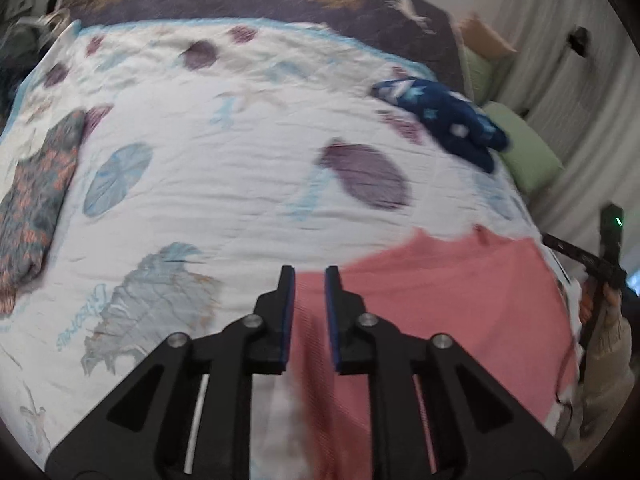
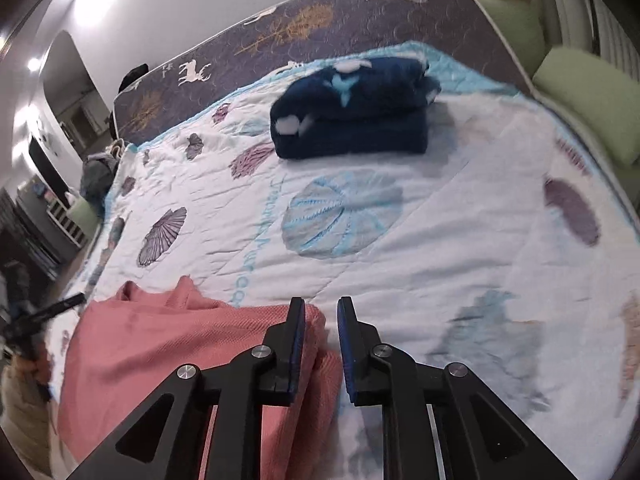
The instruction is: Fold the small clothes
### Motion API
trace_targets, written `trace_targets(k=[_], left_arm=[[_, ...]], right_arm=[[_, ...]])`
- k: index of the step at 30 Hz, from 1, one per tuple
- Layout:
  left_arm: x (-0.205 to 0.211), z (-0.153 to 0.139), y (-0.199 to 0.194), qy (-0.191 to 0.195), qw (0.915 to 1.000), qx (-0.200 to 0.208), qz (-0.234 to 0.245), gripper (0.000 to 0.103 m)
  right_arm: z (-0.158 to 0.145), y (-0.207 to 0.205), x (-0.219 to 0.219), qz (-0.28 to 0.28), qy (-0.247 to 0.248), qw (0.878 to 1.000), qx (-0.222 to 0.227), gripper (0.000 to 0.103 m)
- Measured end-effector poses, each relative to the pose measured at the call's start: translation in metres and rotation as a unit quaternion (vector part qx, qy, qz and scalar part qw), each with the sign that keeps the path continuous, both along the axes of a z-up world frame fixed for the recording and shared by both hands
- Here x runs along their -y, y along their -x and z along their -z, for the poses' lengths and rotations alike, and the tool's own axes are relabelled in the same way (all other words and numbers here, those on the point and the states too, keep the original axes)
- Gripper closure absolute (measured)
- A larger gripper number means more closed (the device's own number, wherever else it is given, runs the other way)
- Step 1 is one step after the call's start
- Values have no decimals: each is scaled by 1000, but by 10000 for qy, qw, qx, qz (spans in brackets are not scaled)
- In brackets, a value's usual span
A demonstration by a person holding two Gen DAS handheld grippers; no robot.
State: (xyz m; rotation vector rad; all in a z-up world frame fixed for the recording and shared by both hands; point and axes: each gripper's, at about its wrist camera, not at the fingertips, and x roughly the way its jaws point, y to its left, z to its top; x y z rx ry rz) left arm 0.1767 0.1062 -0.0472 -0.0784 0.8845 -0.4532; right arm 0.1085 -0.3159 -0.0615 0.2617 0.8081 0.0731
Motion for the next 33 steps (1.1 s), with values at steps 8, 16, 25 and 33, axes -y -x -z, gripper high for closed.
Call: trace_targets(k=[8, 16, 25, 33], left_arm=[[71, 18, 24, -1310, 9860, 285, 988, 71], [35, 40, -23, -1550, 9871, 371, -146, 30], [78, -2, 23, -1217, 9848, 933, 821, 36], [56, 24, 15, -1876, 9803, 584, -191, 35]], right_arm=[[-12, 10, -90, -1647, 191, 9860, -150, 84], [35, -32, -89, -1007, 528, 9922, -513, 97], [8, -20, -128, -1751, 115, 9835, -445, 93], [28, -33, -120, -755, 156, 9954, -565, 94]])
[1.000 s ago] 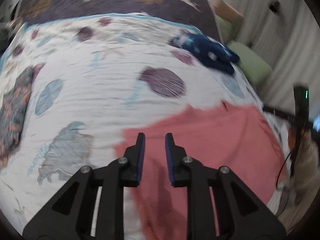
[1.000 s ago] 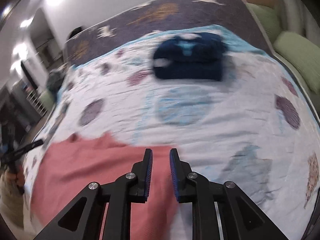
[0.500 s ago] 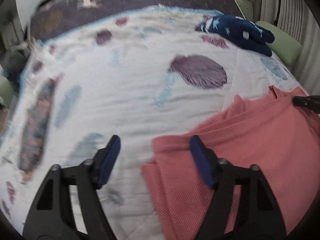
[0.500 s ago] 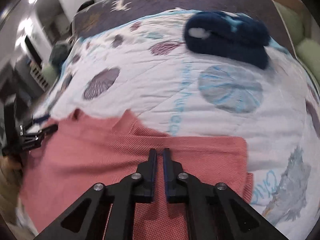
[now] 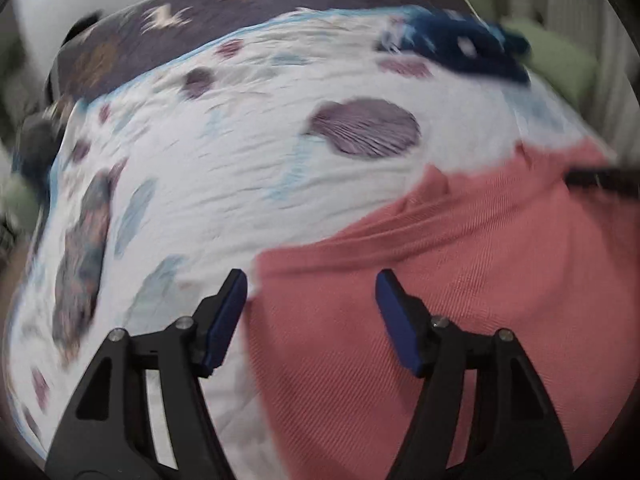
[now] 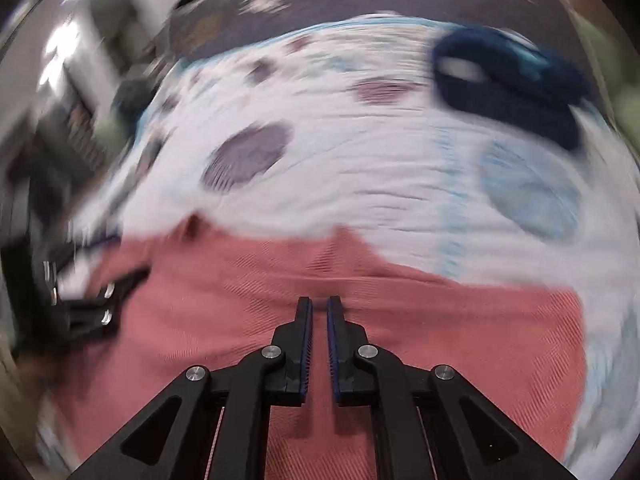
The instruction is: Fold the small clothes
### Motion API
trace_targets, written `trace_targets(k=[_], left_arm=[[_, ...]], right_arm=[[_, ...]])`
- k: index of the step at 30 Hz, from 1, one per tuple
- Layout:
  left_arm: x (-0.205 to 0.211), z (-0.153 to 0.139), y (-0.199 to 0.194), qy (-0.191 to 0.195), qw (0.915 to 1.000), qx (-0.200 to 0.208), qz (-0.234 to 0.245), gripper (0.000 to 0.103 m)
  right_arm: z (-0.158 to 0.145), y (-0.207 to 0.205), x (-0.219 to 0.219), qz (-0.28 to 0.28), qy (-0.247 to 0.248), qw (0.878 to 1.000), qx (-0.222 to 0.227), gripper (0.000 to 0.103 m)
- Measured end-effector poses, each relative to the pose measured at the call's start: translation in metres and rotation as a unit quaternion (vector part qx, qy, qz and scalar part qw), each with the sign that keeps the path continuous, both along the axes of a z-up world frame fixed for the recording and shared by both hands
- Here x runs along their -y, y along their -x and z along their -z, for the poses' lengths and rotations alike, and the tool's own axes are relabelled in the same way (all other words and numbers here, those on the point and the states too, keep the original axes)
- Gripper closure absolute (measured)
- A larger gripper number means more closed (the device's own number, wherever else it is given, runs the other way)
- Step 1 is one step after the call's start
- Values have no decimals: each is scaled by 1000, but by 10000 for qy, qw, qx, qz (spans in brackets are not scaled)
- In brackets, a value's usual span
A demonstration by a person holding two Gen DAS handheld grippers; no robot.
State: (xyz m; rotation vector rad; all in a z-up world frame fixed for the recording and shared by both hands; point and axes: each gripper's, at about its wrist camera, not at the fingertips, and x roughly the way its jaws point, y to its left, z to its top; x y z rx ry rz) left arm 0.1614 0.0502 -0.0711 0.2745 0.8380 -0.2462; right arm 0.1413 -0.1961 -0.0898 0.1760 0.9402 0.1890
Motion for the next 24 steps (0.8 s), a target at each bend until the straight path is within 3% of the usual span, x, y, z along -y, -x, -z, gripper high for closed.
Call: trace_targets(k=[3, 5, 9, 10, 12, 13, 15, 17, 20, 24], left_arm=[[-18, -28, 31, 463, 9987, 195, 67, 35], [-22, -39, 52, 725, 9968, 190, 258, 35], [-12, -32, 89, 1280, 9891, -114, 714, 33], [-7, -23, 93, 1261, 9890, -235, 737, 33], [9, 12, 88, 471, 9972, -487, 325, 33], [10, 22, 84, 291, 9979, -545, 186, 31], [3, 17, 94, 586, 9976, -374, 0, 31], [-6, 7, 101, 866, 9950, -498, 45, 31], [-26, -5, 115, 849, 9958, -309, -114, 31], [-63, 3, 123, 1124, 9913, -472, -498, 31]], right_arm=[[-14, 31, 18, 171, -206, 9995, 154, 92], [-19, 61, 28, 74, -631, 9980, 76, 92], [-21, 105, 23, -260, -1190, 9925, 71, 92], [-18, 115, 16, -414, -1348, 9900, 33, 91], [-5, 117, 5, -496, -1406, 9887, -119, 89], [6, 119, 2, -329, -1268, 9910, -283, 89], [19, 121, 5, -22, -1342, 9903, -362, 91], [12, 133, 10, 213, -1414, 9893, -273, 90], [1, 156, 14, 398, -1205, 9919, -65, 89], [4, 178, 15, 383, -1076, 9934, -51, 86]])
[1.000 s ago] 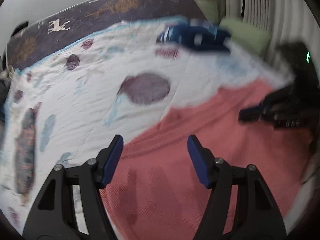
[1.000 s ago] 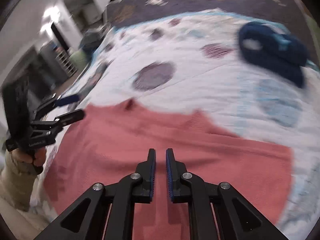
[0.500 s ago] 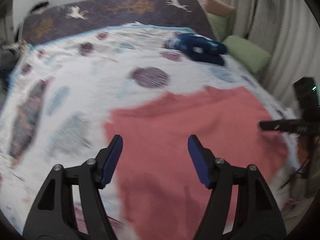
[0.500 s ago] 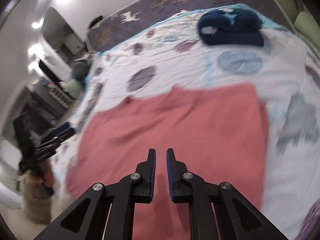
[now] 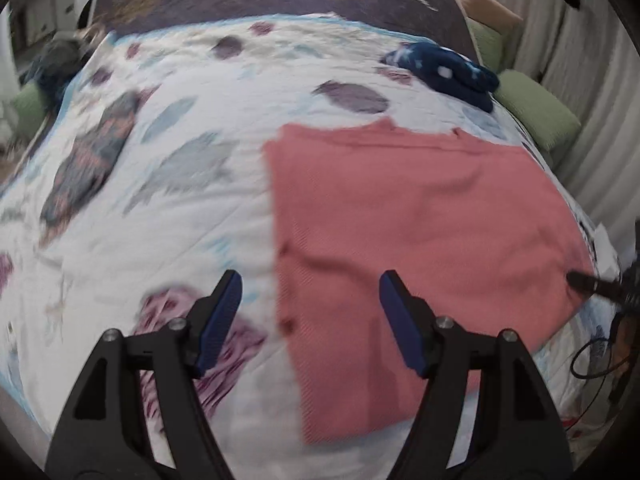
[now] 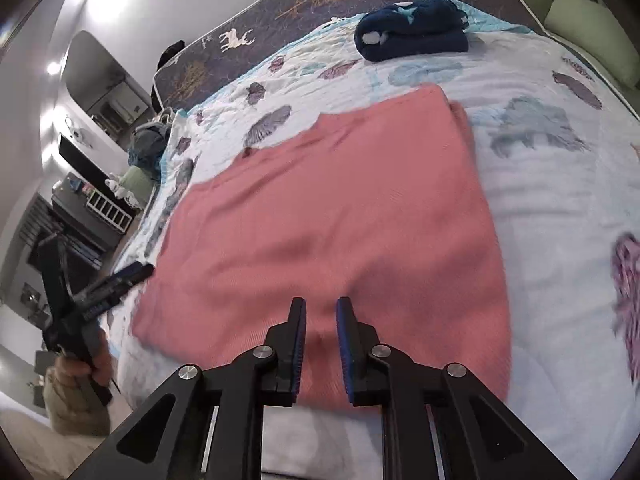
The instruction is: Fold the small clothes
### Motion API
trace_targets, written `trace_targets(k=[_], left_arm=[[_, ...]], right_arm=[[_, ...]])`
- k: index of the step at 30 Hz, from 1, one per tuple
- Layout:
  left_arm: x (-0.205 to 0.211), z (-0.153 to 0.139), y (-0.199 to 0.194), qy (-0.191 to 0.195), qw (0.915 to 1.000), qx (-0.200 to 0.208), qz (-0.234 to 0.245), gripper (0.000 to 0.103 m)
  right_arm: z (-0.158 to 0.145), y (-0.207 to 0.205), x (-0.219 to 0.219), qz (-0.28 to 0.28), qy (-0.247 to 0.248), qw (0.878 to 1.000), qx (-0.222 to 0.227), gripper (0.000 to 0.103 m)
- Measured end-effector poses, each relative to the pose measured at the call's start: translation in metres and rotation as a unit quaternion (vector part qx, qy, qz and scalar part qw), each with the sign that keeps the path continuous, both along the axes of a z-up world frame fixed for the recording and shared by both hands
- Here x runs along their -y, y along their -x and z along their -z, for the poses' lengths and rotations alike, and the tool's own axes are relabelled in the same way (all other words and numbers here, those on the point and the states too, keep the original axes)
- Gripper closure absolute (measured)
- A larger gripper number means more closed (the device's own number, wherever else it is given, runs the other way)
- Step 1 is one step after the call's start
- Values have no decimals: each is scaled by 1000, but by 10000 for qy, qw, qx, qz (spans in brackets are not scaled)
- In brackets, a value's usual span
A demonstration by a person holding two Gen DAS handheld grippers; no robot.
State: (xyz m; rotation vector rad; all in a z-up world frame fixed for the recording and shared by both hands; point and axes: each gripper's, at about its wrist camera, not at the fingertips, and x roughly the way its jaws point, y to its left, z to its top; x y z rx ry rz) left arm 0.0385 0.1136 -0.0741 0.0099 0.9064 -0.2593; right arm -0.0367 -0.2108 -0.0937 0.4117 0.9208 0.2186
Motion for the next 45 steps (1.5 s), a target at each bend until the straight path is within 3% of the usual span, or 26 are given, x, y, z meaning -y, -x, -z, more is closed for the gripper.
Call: trace_targets(k=[3, 5, 13, 16, 20, 23, 27, 30, 31, 34, 36, 40, 45], left_arm=[[-9, 18, 8, -235, 9995, -133, -185, 31], [-9, 24, 19, -419, 9991, -8, -84, 31], [-30, 11, 25, -74, 9996, 13, -267, 31], [-40, 7, 25, -36, 9992, 85, -380, 31], [-54, 3, 23, 93, 9985, 116, -535, 31], [-69, 0, 21, 222, 9973, 135, -687, 31], [-87, -3, 19, 315, 9962, 180, -794, 30], [-98, -4, 18, 336, 9957, 164, -844, 30], [-102, -3, 17, 350, 9957, 159, -848, 30], [-110, -3, 16, 392, 9956, 141, -841, 30], [-115, -2, 14, 430, 9956, 126, -829, 30], [-122, -1, 8, 461, 9957, 91, -797, 30], [-120, -3, -3, 538, 9967, 86, -602, 30]], right_arm=[[13, 18, 11, 79, -151, 9998, -124, 86], [15, 28, 23, 177, -368, 9991, -109, 86], [-2, 46, 24, 573, 92, 9983, -56, 84], [-18, 50, -7, 231, 645, 9973, 276, 79], [-27, 40, -69, -675, 1024, 9906, 602, 62], [-26, 34, -128, -1404, 1666, 9724, 839, 55], [-17, 30, -197, -2261, 2317, 9390, 1165, 46], [-8, 36, -243, -2701, 2892, 9052, 1551, 38], [-2, 40, -260, -2835, 3124, 8903, 1713, 36], [16, 43, -292, -3012, 3648, 8604, 1894, 35], [28, 40, -305, -2927, 3955, 8494, 1910, 35], [28, 31, -322, -2561, 4194, 8424, 2208, 35], [30, 14, -332, -2267, 4220, 8491, 2225, 37]])
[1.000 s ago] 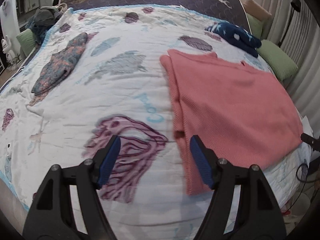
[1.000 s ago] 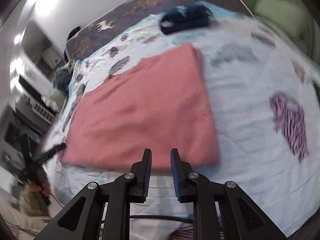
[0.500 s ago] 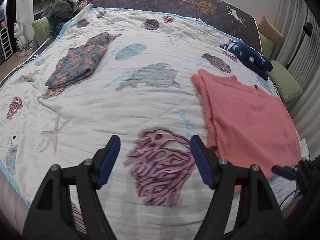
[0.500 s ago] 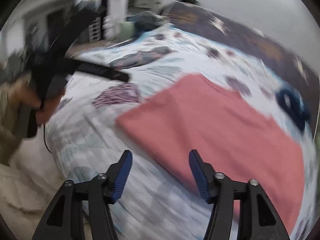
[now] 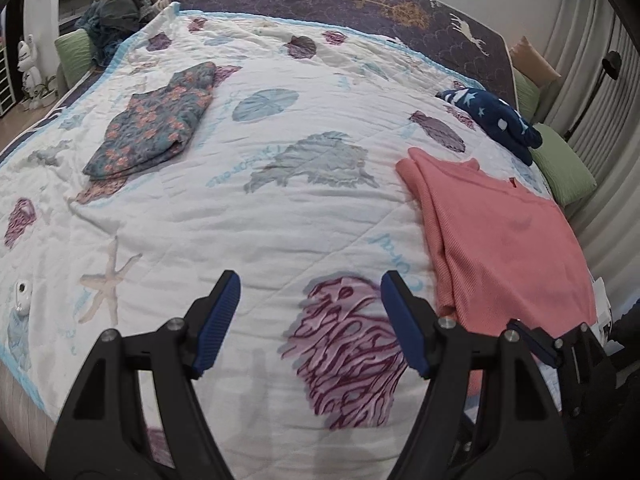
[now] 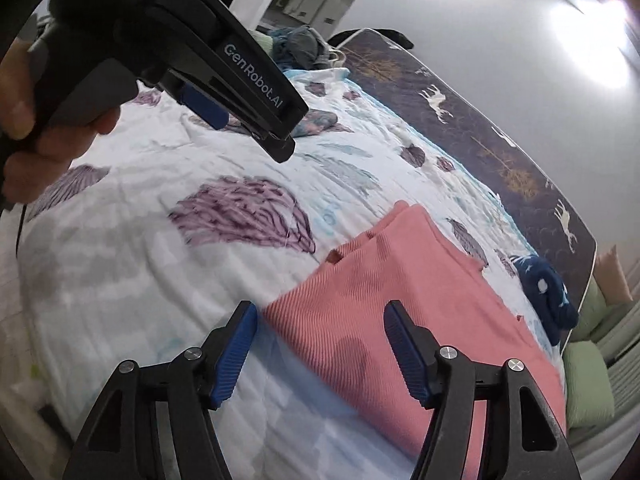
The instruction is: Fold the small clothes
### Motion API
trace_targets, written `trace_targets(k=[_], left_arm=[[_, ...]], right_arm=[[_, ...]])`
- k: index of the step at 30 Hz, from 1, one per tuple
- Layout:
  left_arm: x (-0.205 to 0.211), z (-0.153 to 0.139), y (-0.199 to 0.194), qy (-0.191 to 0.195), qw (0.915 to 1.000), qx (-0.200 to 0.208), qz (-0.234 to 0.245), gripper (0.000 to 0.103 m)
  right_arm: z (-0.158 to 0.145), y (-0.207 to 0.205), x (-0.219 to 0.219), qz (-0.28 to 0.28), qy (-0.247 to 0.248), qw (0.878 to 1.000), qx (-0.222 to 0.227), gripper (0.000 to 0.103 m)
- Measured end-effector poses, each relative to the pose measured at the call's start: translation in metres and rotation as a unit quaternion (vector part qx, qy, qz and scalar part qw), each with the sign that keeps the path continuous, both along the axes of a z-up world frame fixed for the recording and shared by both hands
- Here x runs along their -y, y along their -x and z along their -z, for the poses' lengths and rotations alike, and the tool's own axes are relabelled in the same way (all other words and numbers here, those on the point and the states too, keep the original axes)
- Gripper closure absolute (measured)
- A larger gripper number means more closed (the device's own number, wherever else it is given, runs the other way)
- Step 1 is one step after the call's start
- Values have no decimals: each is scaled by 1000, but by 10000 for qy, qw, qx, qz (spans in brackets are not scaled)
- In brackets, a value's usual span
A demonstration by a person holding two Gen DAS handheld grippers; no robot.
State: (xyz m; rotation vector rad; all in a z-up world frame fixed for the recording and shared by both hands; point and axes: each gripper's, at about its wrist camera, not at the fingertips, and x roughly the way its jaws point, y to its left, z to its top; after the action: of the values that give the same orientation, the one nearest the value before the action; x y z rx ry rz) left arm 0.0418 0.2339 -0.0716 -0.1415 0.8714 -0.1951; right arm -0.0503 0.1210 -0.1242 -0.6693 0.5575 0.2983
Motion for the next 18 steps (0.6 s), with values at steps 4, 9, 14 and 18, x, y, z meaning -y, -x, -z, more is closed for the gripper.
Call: trace_targets(k=[4, 9, 14, 18], left_arm=[[9, 0, -17, 305, 9991, -135, 274, 30], [31, 2, -46, 1155, 9882, -500, 877, 23], [66, 14, -78, 1530, 9759, -950, 1230, 23], [87, 25, -99, 1713, 9689, -1195, 1324, 23]], right_arm=[[0, -9, -7, 49, -115, 9999, -19, 67], [-15, -18, 11, 64, -1070, 9928, -540, 93], [-35, -21, 29, 159, -1733, 9830, -583, 93], [-43, -17, 34, 205, -1894, 9799, -590, 93]])
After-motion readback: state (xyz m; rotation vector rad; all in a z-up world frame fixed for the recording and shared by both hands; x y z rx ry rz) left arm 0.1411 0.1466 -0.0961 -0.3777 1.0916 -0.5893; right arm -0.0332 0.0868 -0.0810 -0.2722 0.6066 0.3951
